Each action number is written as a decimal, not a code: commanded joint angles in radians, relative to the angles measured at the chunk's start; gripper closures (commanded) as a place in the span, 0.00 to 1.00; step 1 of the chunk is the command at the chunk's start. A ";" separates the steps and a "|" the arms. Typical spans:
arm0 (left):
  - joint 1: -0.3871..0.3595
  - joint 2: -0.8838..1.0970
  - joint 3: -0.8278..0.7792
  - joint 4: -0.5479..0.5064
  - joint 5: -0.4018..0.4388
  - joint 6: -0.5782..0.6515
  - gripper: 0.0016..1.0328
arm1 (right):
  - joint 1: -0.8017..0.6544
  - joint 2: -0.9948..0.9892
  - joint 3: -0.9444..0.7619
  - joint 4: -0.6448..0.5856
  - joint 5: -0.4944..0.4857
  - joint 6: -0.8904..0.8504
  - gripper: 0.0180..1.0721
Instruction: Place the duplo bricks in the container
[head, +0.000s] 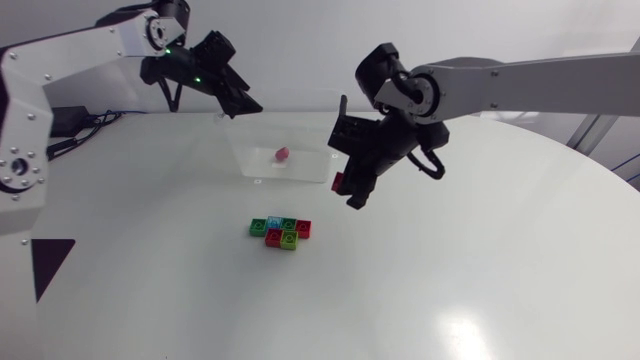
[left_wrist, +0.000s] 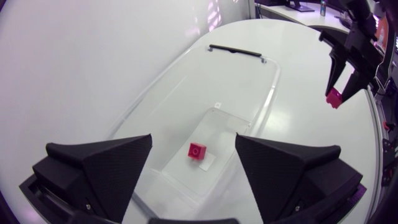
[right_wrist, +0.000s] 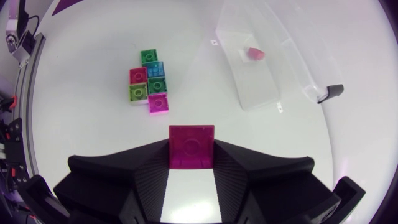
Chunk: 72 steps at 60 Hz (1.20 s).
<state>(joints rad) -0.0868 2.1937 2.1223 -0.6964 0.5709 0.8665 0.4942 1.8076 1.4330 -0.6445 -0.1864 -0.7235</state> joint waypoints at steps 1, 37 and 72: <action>0.022 -0.152 -0.119 0.017 0.020 0.002 0.05 | -0.013 -0.014 0.044 -0.015 -0.005 0.041 0.72; 0.050 -0.503 -0.958 0.195 0.034 0.388 0.05 | -0.054 0.148 0.392 0.016 -0.012 0.180 0.72; -0.047 -0.407 -1.050 0.360 -0.051 0.370 0.05 | -0.088 0.360 0.653 -0.015 -0.008 0.203 0.72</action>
<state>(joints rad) -0.1276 1.7687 1.0981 -0.3531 0.5282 1.2308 0.4107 2.1227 2.0289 -0.6384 -0.1967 -0.5453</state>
